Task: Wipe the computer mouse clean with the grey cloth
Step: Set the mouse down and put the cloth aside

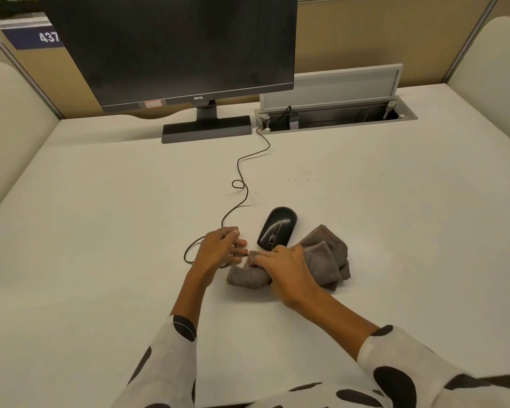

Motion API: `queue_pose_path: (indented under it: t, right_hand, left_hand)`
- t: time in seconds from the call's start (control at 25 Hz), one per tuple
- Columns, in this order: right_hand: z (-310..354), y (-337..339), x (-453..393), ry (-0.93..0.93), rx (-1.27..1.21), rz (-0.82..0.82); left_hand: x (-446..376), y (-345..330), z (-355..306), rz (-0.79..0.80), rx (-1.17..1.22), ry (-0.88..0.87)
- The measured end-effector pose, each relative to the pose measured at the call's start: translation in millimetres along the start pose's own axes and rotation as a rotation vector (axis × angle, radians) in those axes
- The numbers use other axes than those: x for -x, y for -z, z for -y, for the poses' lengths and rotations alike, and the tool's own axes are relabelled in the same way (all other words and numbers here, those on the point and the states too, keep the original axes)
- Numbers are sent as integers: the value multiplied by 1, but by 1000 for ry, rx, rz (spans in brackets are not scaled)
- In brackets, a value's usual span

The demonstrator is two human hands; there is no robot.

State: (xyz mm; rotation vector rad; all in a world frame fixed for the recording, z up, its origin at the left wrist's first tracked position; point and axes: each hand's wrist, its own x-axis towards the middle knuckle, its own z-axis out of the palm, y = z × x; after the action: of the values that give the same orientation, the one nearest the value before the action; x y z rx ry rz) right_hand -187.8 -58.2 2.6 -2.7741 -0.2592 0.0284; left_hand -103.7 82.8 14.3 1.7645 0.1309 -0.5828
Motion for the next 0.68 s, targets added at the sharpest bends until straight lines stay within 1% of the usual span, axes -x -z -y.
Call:
queue_pose_path:
  t: [0.08,0.16,0.24,0.28,0.36,0.4,0.48,0.52,0.56,0.68]
  right_hand:
    - [-5,11,0,-2,-85,56]
    - [-15,29,2,-23,-198,132]
    - [-35,57,5,-78,-348,160]
    - [-48,72,6,-115,-418,130]
    - [-78,99,3,-221,-474,-8]
    - [-95,108,-1,-292,-460,-95]
    - [-125,116,-12,-449,-377,-267]
    - [-136,116,-19,-527,-330,-311]
    - [-144,112,-25,-612,-279,-299]
    - [-144,87,-43,-858,-30,-56]
  left_hand:
    - [-2,-4,-4,-4,-58,-10]
    - [-6,-11,-8,-49,-220,-70]
    - [-9,-19,-12,-99,-376,-153]
    - [-11,-23,-14,-123,-410,-181]
    - [-14,-35,-18,-157,-446,-205]
    - [-17,-41,-20,-162,-510,-202]
    - [-22,-58,-23,-153,-754,-200]
    - [-23,-66,-24,-149,-871,-215]
    - [-25,-73,-25,-147,-965,-241]
    - [-31,-86,-28,-140,-1171,-310]
